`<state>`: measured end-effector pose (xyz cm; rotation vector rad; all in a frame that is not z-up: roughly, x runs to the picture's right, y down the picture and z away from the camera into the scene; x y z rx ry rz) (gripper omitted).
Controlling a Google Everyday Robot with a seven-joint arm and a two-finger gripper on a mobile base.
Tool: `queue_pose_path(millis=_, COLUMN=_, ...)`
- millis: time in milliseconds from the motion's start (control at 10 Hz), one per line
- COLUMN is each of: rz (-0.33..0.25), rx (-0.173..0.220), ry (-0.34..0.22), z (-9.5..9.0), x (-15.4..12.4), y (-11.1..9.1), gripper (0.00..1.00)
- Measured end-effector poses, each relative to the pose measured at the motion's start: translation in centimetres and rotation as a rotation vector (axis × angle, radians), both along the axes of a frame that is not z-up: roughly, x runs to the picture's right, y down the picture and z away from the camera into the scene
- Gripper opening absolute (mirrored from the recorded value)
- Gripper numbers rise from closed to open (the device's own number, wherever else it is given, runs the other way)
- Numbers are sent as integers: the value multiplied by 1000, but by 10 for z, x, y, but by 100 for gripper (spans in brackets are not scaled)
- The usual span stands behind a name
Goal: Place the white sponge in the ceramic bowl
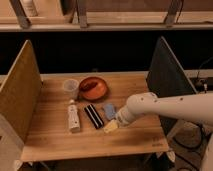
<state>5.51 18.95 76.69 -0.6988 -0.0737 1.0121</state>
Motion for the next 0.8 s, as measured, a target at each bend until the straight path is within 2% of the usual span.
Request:
queue_pose_path(millis=400, rz=-56, rx=81, ry=136, z=26, x=56, y=-56, gripper=80)
queue_pose_path(millis=600, rz=-69, rx=96, ry=159, z=41, x=56, y=-75, gripper=80)
queue_pose_path(millis=700, rz=-70, rx=104, ry=159, z=47, x=55, y=-78, gripper=80)
queue_pose_path(millis=800, rz=-58, rx=115, ry=149, z=60, x=48, y=-81, gripper=80)
